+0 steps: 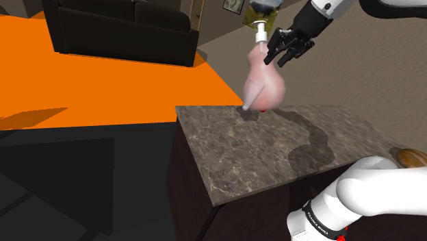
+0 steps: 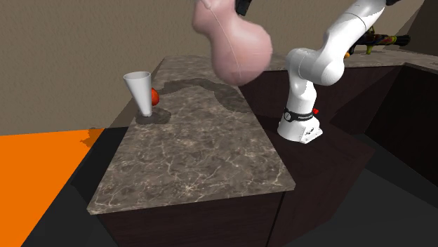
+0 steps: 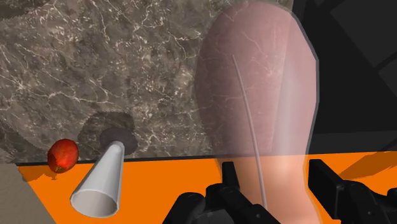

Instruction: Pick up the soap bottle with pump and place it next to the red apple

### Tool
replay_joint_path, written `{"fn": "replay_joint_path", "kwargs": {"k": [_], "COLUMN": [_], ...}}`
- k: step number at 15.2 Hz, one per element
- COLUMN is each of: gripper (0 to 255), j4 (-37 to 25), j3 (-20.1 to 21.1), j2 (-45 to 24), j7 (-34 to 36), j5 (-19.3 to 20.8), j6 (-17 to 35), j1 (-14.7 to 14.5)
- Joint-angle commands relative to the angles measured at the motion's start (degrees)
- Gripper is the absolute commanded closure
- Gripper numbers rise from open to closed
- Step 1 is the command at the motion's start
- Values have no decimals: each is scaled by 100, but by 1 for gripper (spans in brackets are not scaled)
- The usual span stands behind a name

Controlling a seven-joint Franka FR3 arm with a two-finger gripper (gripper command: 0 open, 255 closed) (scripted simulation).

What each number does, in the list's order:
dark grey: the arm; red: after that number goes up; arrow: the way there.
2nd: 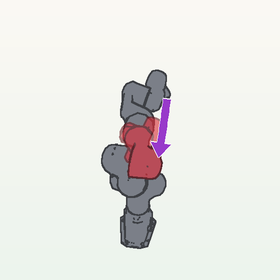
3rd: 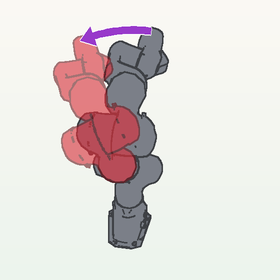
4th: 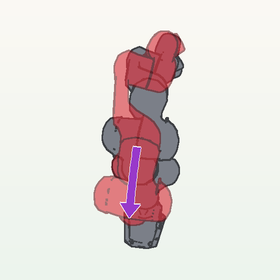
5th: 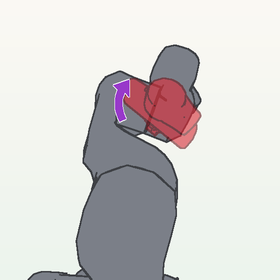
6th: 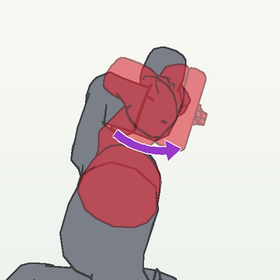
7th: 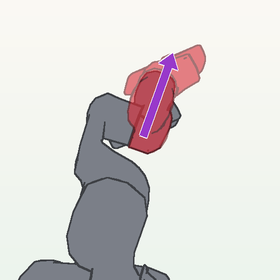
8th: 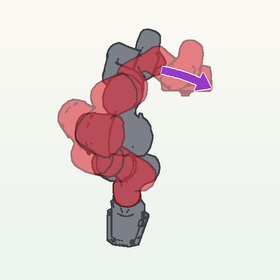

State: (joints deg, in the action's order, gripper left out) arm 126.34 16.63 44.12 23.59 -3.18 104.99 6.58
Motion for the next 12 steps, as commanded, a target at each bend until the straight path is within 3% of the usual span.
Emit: {"fn": "replay_joint_path", "kwargs": {"k": [1,12], "gripper": [255,255], "j4": [-188,-1340], "j3": [-9,-40], "j2": [-47,-448], "j7": [-5,-41], "j5": [13,102], "j6": [-135,-884], "j1": [14,115]}}
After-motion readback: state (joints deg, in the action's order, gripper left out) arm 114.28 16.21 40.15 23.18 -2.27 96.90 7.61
